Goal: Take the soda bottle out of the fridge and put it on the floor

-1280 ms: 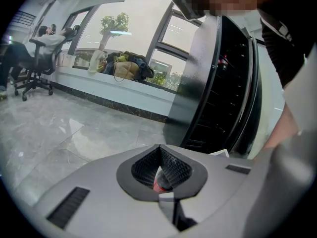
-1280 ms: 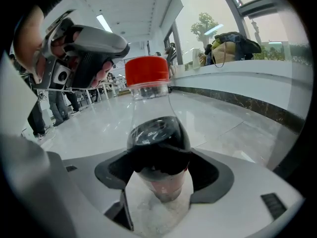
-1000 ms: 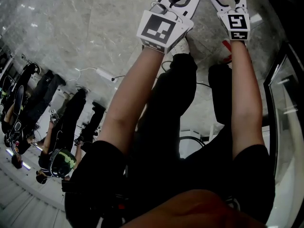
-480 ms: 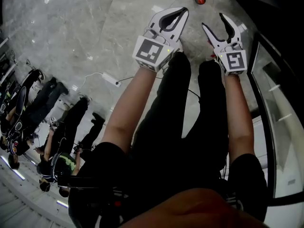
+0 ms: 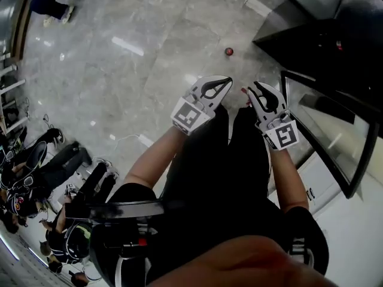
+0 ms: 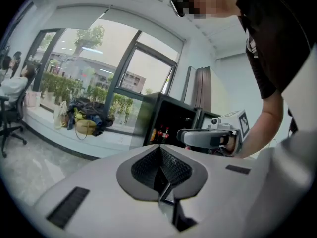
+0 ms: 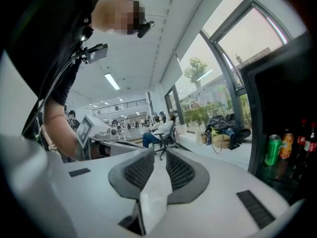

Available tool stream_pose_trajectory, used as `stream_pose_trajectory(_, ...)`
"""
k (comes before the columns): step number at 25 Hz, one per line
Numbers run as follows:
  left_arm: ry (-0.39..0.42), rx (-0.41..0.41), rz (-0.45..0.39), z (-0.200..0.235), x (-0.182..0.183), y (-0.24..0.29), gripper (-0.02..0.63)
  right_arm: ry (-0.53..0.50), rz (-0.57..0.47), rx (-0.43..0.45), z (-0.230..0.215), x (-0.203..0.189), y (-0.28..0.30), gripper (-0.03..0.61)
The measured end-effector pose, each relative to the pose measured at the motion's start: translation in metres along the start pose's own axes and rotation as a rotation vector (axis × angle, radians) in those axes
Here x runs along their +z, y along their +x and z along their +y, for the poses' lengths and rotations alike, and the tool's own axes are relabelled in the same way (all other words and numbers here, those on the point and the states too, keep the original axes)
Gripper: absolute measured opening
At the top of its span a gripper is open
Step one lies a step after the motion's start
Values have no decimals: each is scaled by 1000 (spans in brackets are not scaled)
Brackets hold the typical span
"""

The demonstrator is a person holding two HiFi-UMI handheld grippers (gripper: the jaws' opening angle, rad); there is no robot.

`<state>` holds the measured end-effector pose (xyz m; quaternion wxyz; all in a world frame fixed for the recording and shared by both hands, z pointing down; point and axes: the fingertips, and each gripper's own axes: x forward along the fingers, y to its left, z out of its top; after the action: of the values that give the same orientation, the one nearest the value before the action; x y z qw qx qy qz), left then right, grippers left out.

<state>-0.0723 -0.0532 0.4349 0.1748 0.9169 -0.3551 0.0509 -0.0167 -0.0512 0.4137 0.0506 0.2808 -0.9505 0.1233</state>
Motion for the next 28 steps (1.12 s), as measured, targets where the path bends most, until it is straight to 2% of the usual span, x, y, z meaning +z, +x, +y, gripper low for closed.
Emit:
stream_pose_trajectory(3,36,-75,-13,-34,54,-21,3,8,-39,-67,19,59,-28,16)
stream_pose_trajectory(7,66,-175,-35,-81,114,-35,3,-8,-68,-87,49,113,-62,12)
stream_pose_trajectory(11,81,-244,-58,-130,155,-40,3,-30,-97,-100,70,154,-97,12)
stream_pose_trajectory(15,97,-288,-57,-170,176,-39,3,-78,-133,-119,79,186,-132,12)
stream_pose_trajectory(19,134,-325,-76,-203,188,-31,3,-116,-148,-129,80,198,-159,12)
stream_pose_trajectory(28,179,-344,-120,-235,208,-13,3,-156,-156,-127,73,209,-180,12)
